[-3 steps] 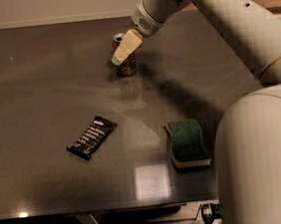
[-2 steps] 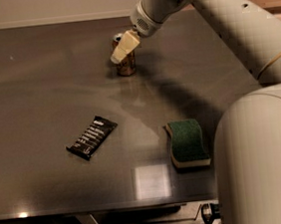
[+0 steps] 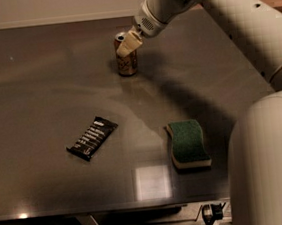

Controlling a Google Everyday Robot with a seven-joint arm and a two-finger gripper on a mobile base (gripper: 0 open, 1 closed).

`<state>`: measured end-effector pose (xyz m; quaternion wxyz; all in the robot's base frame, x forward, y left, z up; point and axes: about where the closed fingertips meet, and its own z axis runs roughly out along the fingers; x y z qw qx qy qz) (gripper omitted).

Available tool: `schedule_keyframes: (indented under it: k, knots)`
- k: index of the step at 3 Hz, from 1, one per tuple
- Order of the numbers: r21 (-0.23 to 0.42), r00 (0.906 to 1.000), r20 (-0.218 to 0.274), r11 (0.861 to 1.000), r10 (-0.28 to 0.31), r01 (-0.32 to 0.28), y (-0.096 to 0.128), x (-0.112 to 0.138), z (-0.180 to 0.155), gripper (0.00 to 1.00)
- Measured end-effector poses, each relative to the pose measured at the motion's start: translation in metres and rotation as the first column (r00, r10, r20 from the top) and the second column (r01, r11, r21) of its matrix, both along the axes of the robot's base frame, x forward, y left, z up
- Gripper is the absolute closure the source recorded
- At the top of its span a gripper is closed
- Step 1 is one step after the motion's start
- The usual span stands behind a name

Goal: Knock orange can over

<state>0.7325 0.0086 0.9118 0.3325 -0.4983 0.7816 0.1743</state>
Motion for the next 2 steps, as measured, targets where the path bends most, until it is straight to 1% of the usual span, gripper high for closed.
schedule_keyframes:
  k: [1,2]
  knots:
    - [0.013,1.0,0.003,1.0,0.0,0.0,-0.017,-0.018,0.018,0.88]
    - [-0.058,0.9982,0.034,0.997,0.048,-0.046,-0.039,-0.036,0.046,1.0]
